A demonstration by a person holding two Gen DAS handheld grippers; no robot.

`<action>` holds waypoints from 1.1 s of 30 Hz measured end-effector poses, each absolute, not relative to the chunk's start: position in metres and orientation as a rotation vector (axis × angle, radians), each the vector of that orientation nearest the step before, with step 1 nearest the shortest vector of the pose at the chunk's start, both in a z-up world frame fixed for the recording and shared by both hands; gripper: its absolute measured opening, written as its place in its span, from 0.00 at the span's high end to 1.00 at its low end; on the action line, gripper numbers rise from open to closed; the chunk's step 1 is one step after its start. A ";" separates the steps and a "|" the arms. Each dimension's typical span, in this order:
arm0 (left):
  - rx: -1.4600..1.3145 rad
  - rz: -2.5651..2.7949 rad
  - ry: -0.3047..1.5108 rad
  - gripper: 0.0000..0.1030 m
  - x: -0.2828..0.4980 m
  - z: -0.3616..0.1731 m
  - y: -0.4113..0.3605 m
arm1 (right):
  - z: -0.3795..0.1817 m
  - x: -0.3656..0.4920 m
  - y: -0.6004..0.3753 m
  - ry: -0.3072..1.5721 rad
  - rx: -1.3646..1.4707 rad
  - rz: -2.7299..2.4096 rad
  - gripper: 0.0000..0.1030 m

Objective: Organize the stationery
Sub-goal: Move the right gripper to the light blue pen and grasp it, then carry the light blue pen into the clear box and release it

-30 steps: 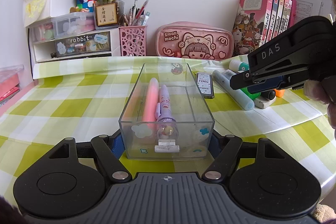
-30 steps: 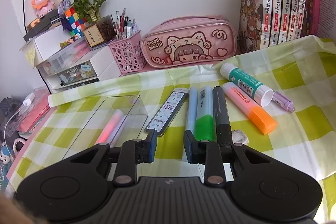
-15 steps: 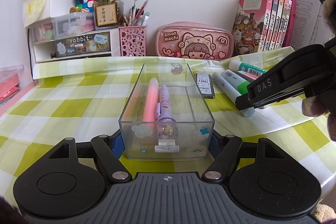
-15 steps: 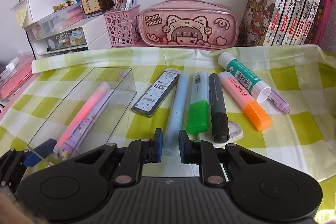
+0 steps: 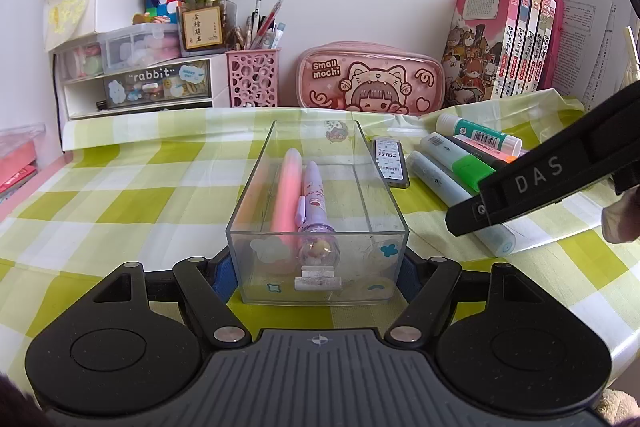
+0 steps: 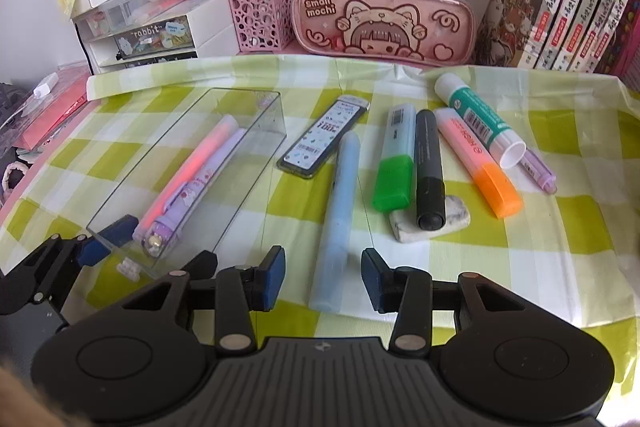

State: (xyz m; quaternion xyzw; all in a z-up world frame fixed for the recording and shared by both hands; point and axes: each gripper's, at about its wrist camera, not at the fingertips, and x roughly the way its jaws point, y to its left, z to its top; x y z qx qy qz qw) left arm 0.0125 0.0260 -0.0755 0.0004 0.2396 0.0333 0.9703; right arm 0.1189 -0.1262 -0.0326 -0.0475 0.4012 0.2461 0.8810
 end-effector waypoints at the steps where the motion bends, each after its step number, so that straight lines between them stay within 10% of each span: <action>1: 0.001 0.067 0.484 0.29 0.013 -0.075 0.026 | -0.034 0.120 -0.126 0.819 -0.102 0.503 0.37; 33: 0.000 0.068 0.484 0.29 0.013 -0.075 0.026 | -0.037 0.139 -0.127 0.823 0.167 0.484 0.60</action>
